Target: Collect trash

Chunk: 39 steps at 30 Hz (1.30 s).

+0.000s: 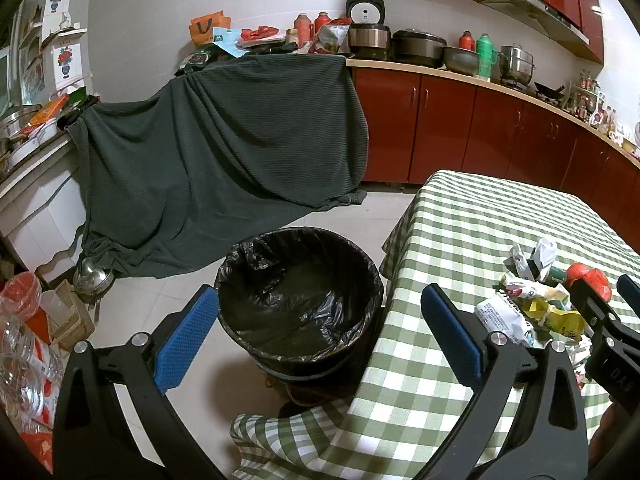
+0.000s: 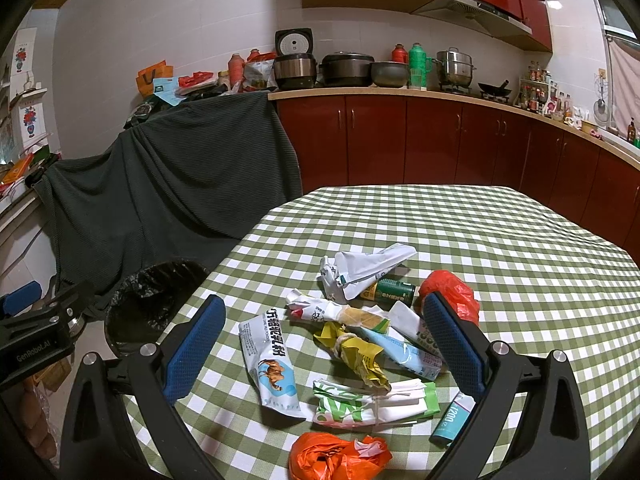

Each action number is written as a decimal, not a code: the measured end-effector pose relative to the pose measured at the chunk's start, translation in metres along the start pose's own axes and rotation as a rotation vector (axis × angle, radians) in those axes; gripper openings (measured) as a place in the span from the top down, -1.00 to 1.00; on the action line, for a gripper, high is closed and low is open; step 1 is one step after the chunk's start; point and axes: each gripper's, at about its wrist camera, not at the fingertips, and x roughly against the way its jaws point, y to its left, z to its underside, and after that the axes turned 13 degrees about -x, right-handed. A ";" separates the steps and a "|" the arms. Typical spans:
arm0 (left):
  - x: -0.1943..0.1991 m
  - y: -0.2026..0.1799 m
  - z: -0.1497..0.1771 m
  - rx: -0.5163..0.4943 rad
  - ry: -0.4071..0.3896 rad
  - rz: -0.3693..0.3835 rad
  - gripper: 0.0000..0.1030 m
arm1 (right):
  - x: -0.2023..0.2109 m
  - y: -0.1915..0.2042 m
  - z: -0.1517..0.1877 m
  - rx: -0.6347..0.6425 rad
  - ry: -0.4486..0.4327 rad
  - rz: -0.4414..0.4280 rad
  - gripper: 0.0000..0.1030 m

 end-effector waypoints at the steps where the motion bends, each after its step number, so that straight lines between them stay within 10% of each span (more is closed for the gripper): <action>1: 0.001 0.001 0.000 0.001 0.000 0.001 -0.92 | 0.000 0.000 0.000 0.000 0.000 0.000 -0.87; 39: 0.000 0.000 0.000 -0.001 0.003 0.005 -0.92 | 0.006 -0.007 -0.005 -0.001 -0.011 0.006 -0.87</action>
